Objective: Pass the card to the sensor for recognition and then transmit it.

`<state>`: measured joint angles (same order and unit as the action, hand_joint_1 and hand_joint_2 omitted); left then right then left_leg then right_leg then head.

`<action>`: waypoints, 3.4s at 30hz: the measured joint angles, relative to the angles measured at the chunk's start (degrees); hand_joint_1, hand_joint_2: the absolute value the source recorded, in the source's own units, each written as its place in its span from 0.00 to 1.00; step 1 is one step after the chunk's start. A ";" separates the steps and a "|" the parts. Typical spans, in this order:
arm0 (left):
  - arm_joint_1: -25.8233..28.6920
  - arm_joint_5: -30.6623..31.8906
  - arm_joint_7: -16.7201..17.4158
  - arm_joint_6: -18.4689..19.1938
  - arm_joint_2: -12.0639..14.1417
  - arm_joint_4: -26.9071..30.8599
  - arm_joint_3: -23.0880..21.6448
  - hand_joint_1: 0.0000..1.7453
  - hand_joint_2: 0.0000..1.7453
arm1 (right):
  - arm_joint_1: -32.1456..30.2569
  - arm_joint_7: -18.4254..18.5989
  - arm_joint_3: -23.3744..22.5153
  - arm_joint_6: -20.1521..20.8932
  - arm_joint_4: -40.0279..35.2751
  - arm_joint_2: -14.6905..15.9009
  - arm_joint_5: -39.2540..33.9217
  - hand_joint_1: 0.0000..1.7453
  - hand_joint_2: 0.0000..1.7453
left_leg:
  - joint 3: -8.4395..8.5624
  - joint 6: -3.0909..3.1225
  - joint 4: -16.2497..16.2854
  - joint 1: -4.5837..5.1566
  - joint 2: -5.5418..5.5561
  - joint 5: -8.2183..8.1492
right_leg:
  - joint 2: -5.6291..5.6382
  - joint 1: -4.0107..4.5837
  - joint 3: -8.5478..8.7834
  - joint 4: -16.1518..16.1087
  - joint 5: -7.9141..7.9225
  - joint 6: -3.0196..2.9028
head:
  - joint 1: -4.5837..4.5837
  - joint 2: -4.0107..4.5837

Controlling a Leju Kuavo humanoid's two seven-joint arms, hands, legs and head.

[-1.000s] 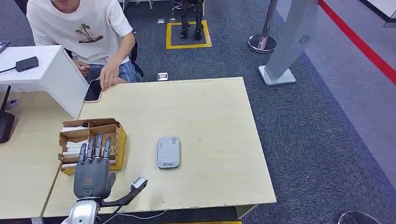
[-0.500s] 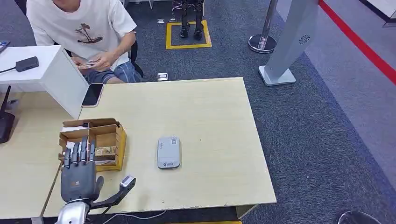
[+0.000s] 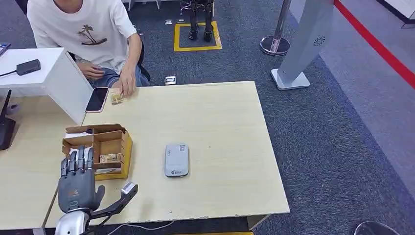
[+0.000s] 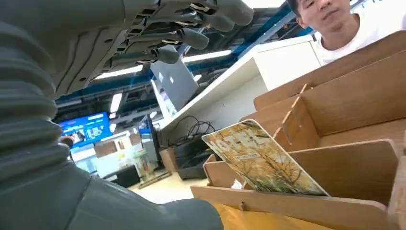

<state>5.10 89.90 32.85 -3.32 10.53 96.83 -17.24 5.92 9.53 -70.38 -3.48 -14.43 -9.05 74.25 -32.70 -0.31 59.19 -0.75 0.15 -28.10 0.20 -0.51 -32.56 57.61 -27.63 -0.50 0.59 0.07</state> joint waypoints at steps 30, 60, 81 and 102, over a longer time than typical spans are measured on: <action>-3.64 -0.02 -9.27 -2.49 -8.52 -7.32 4.85 0.00 1.00 | 0.03 0.00 0.87 0.39 0.00 -0.11 1.97 0.00 0.00 | 0.01 0.00 0.01 0.01 0.01 0.00 | -0.01 0.00 0.00 0.00 0.01 0.00 | 0.00 0.00; -5.52 0.00 -5.81 0.48 -9.61 -9.77 5.05 0.00 1.00 | 0.00 -0.20 1.53 0.59 0.00 -0.11 1.55 0.00 0.00 | 0.01 0.00 0.01 0.00 -0.02 0.00 | 0.02 0.00 0.00 0.00 0.01 0.00 | 0.00 0.00; -2.89 0.00 -3.04 3.19 -6.82 -5.77 5.05 0.03 1.00 | 0.01 -0.07 1.51 0.24 0.00 -0.11 0.87 0.00 0.00 | 0.01 0.00 0.01 0.01 0.00 0.00 | 0.00 0.00 0.00 0.00 0.01 0.00 | 0.00 0.00; -2.91 0.00 -4.24 3.32 -6.62 -4.48 5.05 1.00 1.00 | 0.01 0.15 1.53 0.15 0.00 -0.11 0.87 0.00 0.00 | 0.02 0.00 0.01 0.01 0.00 0.00 | 0.00 0.00 0.00 0.00 0.01 0.00 | 0.00 0.00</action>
<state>2.20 89.90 28.61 0.00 3.91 92.35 -12.20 5.93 9.68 -68.85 -3.32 -14.43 -9.16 75.12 -32.68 -0.31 59.19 -0.74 0.15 -28.10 0.20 -0.51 -32.56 57.61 -27.62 -0.50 0.59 0.07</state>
